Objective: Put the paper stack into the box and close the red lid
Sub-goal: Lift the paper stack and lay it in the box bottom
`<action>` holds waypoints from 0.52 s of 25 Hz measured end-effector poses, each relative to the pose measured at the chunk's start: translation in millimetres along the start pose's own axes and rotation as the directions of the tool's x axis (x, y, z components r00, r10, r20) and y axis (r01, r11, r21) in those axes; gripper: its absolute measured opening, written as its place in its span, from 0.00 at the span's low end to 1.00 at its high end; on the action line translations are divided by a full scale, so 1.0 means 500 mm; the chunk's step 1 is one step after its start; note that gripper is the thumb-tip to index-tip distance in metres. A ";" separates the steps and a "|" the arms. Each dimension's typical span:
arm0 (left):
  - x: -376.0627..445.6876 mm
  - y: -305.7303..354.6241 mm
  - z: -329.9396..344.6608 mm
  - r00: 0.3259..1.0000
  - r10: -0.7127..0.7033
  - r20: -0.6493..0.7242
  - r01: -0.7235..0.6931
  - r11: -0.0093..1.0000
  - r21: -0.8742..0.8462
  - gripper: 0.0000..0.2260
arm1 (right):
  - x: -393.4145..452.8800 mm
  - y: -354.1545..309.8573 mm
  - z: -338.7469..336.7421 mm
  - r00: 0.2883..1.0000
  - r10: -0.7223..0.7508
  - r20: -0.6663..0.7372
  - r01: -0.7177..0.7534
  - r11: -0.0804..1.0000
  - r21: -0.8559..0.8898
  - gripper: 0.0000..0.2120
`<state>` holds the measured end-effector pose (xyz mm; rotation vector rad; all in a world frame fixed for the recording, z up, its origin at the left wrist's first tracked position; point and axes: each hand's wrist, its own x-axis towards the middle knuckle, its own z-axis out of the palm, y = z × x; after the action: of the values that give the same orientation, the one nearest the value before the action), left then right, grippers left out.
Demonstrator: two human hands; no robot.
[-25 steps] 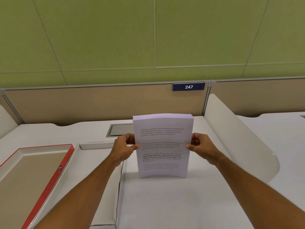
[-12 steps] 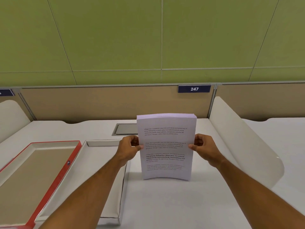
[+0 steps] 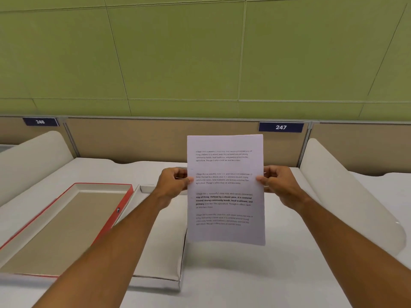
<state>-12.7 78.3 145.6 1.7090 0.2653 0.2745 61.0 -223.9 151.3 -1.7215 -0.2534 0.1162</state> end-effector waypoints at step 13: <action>0.077 -0.089 -0.304 0.957 -0.285 -0.047 0.286 0.958 0.009 0.10 | 0.063 0.006 0.358 0.966 0.256 -0.031 -0.257 0.965 -0.047 0.05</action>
<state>-27.6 239.6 125.6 1.6563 0.5442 0.0976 52.5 -44.9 120.3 -1.7989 -0.0133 0.2811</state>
